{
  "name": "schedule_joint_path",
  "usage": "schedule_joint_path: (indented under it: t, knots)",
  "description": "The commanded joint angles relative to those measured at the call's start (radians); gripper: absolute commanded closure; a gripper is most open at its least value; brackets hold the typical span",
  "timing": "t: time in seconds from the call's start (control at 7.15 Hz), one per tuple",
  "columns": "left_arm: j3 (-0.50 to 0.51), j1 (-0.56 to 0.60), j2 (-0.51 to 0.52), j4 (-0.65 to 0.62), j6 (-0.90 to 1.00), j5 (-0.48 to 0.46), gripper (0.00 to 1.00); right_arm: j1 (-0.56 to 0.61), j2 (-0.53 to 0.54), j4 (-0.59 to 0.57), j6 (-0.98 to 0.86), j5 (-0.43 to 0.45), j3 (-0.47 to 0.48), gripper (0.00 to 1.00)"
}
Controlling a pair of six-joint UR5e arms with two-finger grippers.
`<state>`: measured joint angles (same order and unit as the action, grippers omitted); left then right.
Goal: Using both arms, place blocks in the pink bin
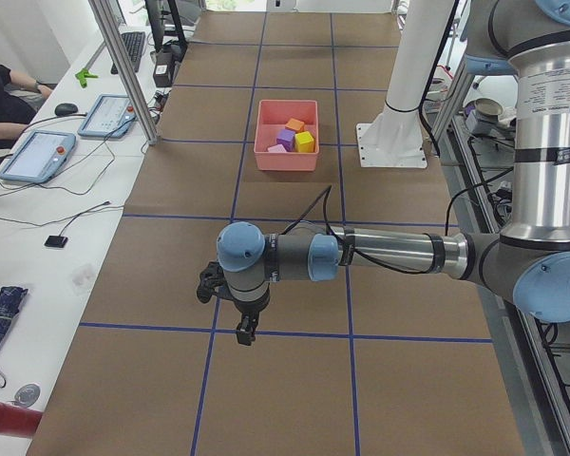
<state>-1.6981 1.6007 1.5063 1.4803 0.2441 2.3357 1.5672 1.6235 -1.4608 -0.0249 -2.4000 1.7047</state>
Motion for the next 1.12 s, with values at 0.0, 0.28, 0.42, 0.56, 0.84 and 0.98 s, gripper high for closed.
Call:
schedule_joint_path:
  t: [0.0,0.28,0.42,0.56,0.84,0.98]
  knots:
    - [0.002,-0.001,0.000,0.000,-0.002,-0.001,0.00,-0.001,0.006,0.005,0.002,0.007,0.001,0.01]
    - [0.000,-0.001,0.000,0.000,-0.003,0.001,0.00,-0.001,0.012,-0.076,0.003,0.016,0.010,0.00]
    - [-0.003,-0.001,0.000,0.000,-0.005,-0.001,0.00,-0.001,0.012,-0.126,0.003,0.027,0.036,0.01]
    - [-0.009,0.001,0.000,0.000,-0.005,-0.001,0.00,-0.001,0.016,-0.168,0.003,0.060,0.073,0.01]
    - [-0.011,-0.001,0.000,0.000,-0.006,-0.001,0.00,-0.003,0.032,-0.167,-0.007,0.047,0.072,0.00]
    - [-0.011,-0.001,0.000,0.000,-0.006,-0.001,0.00,-0.003,0.032,-0.167,-0.004,0.048,0.067,0.00]
